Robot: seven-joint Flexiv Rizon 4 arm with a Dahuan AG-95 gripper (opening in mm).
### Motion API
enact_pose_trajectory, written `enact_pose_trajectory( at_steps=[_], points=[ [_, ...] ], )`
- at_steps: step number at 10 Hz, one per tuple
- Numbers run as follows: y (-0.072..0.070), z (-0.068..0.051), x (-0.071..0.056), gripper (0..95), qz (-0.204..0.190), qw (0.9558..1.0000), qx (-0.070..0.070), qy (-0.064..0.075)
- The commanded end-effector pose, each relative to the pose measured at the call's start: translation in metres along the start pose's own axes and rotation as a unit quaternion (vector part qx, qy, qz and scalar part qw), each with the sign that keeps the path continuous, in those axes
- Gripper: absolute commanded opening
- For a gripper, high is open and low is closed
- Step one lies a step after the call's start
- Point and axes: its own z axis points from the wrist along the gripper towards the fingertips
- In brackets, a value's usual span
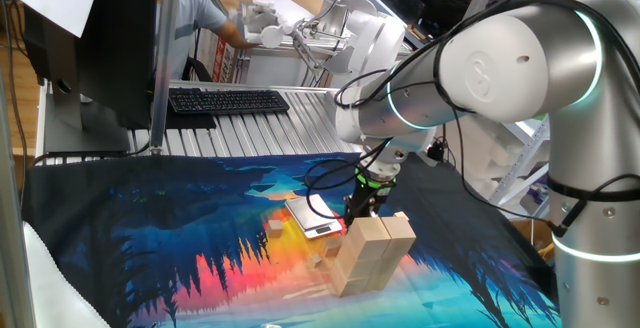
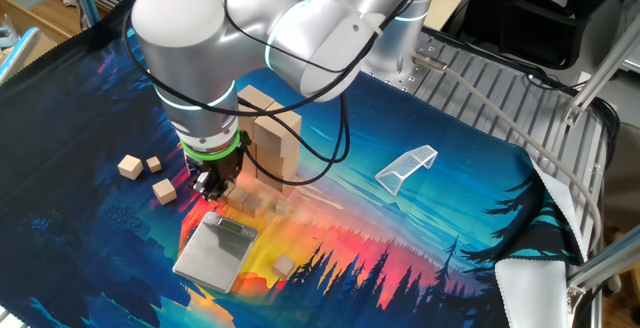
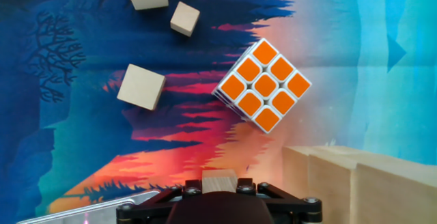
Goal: Stack the blocks into a pyramid shape
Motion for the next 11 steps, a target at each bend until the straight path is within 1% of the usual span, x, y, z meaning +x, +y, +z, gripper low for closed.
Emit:
enact_pose_trajectory(
  at_steps=[1,4,5,8,10,11],
  points=[
    [0.001,0.001,0.000,38.0,0.003,1.0000,-0.001,-0.001],
    [0.001,0.001,0.000,38.0,0.005,1.0000,-0.001,0.001],
    [0.001,0.001,0.000,57.0,0.004,1.0000,-0.001,0.001],
    [0.001,-0.001,0.000,57.0,-0.011,0.9999,0.003,-0.001],
    [0.000,-0.010,-0.001,57.0,-0.025,0.9996,0.012,0.000],
    [0.002,-0.017,-0.002,57.0,-0.029,0.9994,0.019,0.001]
  ],
)
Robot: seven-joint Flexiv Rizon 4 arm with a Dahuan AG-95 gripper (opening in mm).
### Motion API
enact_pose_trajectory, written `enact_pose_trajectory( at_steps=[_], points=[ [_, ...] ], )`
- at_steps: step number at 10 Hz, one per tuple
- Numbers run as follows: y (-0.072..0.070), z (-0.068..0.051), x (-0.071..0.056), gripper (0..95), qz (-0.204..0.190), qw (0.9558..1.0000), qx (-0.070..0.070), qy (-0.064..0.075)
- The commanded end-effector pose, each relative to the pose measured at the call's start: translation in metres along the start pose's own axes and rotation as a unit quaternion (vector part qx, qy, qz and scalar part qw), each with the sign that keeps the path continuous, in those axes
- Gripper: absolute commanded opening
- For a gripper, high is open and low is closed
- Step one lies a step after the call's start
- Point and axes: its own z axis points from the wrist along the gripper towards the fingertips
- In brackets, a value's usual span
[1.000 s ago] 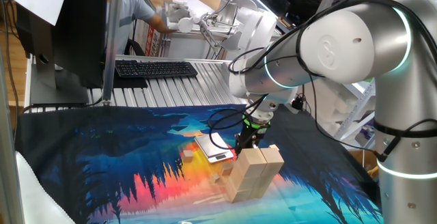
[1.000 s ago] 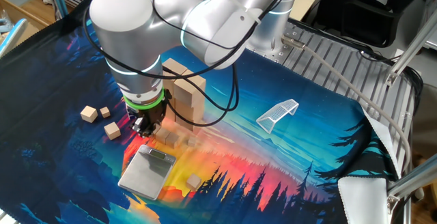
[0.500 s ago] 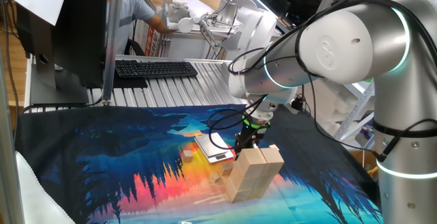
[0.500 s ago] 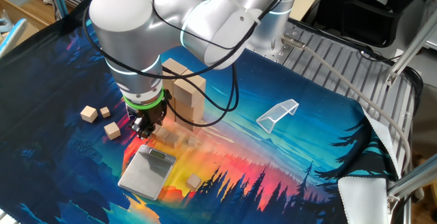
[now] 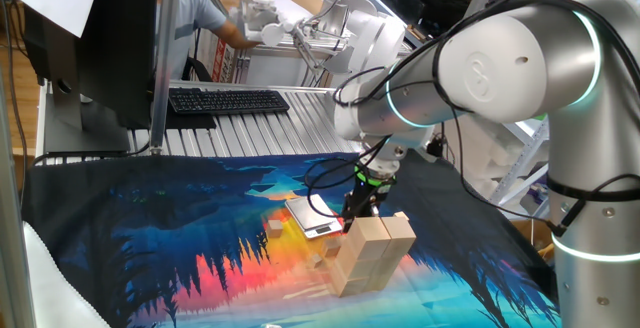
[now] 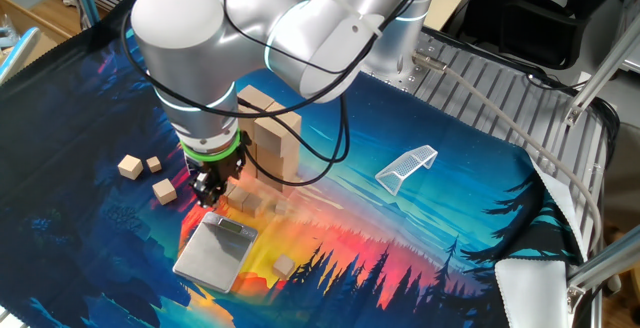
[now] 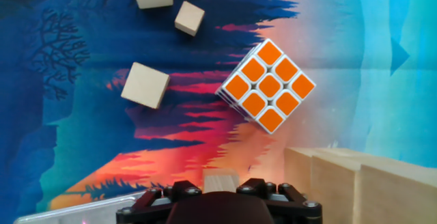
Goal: Stack the blocks into a pyramid shape
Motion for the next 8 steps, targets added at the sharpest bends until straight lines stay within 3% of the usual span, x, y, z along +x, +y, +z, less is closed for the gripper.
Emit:
enact_pose_trajectory(
  at_steps=[1,4,5,8],
  points=[
    [0.004,-0.012,-0.003,57.0,-0.008,0.9999,0.012,0.002],
    [0.008,-0.025,-0.006,57.0,-0.025,0.9996,0.015,0.001],
    [0.011,-0.028,-0.008,38.0,-0.036,0.9993,0.015,0.000],
    [0.027,-0.040,-0.020,38.0,-0.064,0.9977,0.016,-0.014]
  ],
)
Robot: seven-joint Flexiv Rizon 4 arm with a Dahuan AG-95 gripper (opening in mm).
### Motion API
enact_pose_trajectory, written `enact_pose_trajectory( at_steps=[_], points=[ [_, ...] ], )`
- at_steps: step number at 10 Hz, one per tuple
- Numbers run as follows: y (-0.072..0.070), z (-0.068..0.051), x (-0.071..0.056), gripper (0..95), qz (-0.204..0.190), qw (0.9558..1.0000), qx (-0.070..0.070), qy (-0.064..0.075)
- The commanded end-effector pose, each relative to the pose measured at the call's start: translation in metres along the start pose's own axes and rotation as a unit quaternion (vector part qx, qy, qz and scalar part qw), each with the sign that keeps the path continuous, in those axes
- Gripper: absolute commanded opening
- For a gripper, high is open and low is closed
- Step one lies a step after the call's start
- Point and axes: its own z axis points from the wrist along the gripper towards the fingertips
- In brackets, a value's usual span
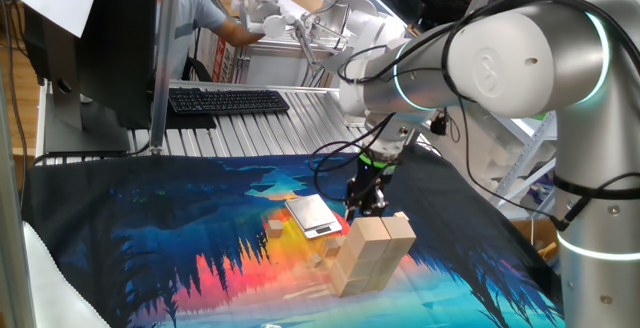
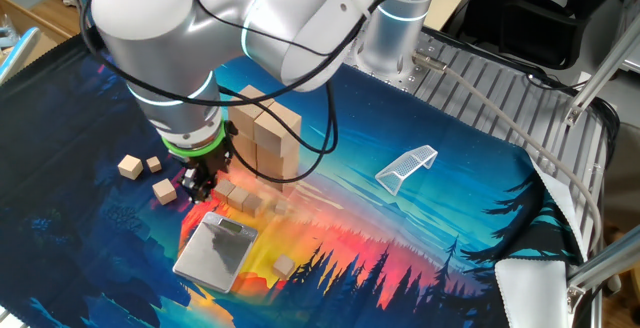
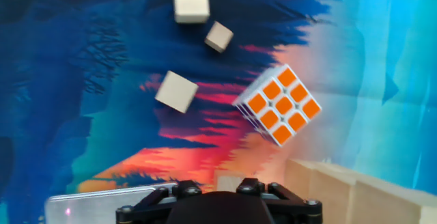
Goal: Stack the blocks into a pyramid shape
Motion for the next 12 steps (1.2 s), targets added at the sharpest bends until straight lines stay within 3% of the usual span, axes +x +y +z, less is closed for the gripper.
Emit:
enact_pose_trajectory(
  at_steps=[1,3,5,10,11,12],
  points=[
    [0.009,-0.003,-0.012,38.0,-0.018,0.9998,0.001,-0.007],
    [0.012,0.001,-0.031,38.0,-0.039,0.9992,-0.004,-0.009],
    [0.014,0.003,-0.042,38.0,-0.050,0.9987,-0.004,-0.012],
    [0.029,0.011,-0.073,38.0,-0.013,0.9998,-0.009,-0.011],
    [0.032,0.012,-0.076,57.0,-0.018,0.9997,-0.009,-0.011],
    [0.034,0.011,-0.078,57.0,-0.018,0.9998,-0.008,-0.010]
  ],
)
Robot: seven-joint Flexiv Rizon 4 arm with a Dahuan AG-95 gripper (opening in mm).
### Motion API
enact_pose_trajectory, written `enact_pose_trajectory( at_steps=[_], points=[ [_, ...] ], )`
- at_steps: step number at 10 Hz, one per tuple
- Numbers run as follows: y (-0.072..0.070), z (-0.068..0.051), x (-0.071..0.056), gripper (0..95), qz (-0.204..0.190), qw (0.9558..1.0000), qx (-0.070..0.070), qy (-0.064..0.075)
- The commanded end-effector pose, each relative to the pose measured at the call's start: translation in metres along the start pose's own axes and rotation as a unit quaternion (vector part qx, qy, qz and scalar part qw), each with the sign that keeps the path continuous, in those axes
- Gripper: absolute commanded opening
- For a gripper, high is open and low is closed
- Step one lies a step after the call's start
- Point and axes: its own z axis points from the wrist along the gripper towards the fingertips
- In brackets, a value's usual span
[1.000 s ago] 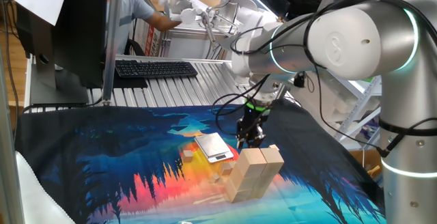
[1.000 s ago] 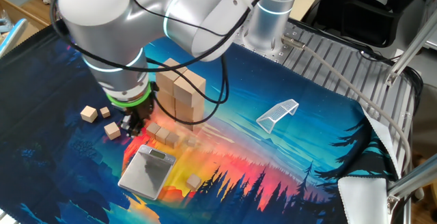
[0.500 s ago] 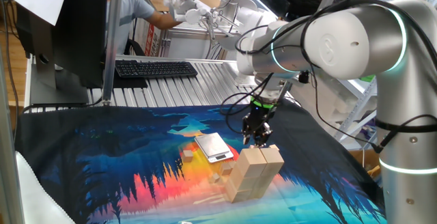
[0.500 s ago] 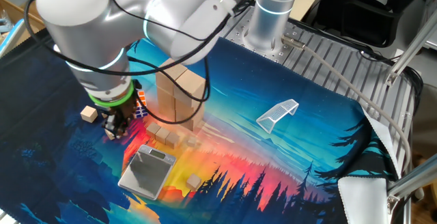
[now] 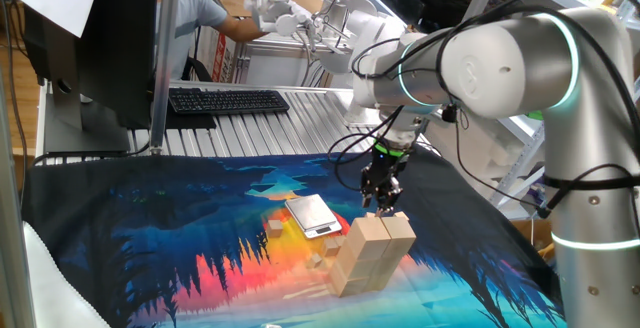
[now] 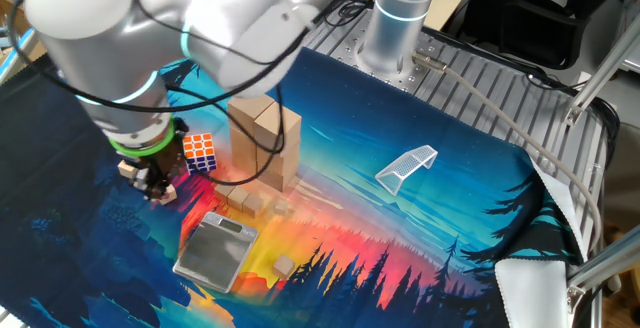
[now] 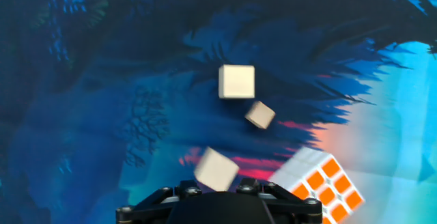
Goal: Stack the blocks into a pyramid shape
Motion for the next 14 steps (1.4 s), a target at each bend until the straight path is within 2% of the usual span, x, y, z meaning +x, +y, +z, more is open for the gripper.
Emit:
enact_pose_trajectory(
  at_steps=[1,3,4,5,6,8,12,13,14],
  points=[
    [0.001,-0.002,-0.002,57.0,-0.001,1.0000,0.002,0.002],
    [0.000,0.000,-0.004,57.0,0.026,0.9996,0.002,0.010],
    [0.000,0.003,-0.006,57.0,0.065,0.9978,0.001,0.016],
    [-0.001,0.004,-0.008,57.0,0.085,0.9962,0.001,0.019],
    [-0.004,0.008,-0.014,57.0,0.110,0.9934,0.000,0.034],
    [-0.006,0.014,-0.018,57.0,0.125,0.9912,-0.001,0.045],
    [-0.012,0.025,-0.007,57.0,0.135,0.9899,-0.006,0.044],
    [-0.013,0.027,-0.005,38.0,0.134,0.9900,-0.008,0.044],
    [-0.013,0.028,-0.005,38.0,0.132,0.9901,-0.009,0.045]
  ],
)
